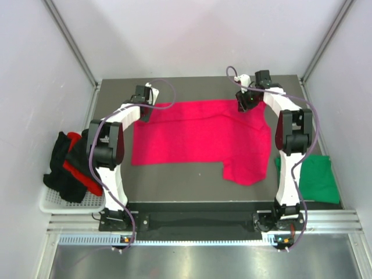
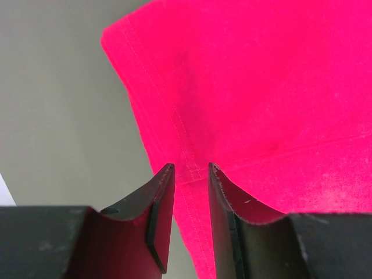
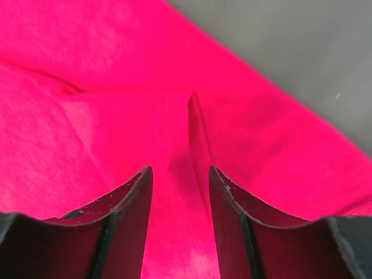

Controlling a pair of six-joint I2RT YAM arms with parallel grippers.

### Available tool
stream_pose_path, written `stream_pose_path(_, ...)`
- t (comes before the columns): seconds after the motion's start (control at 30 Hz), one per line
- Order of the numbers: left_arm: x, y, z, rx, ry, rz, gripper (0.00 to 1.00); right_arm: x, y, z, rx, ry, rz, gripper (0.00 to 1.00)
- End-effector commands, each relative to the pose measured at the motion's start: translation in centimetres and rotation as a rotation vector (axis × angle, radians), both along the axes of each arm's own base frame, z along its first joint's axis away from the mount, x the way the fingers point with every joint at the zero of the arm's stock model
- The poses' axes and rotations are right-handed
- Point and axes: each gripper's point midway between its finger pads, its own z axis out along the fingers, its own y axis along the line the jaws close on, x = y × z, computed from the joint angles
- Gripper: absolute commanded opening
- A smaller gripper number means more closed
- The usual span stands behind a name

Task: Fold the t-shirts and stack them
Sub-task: Fold the tshirt

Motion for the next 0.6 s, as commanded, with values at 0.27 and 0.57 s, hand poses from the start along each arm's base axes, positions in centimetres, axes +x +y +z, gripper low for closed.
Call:
stream_pose_path(0.27,0.2,-0.6,2.2,-0.043,-0.054,-0.002,0.34,2.3,1.1,0.3,0.071,0.008,-0.004,0.42)
stream_pose_path(0.57,-0.3,-0.9,2.8,-0.06,-0.061,-0.002,0.35,2.9,1.2,-0.1,0.07,0.012,-0.004,0.24)
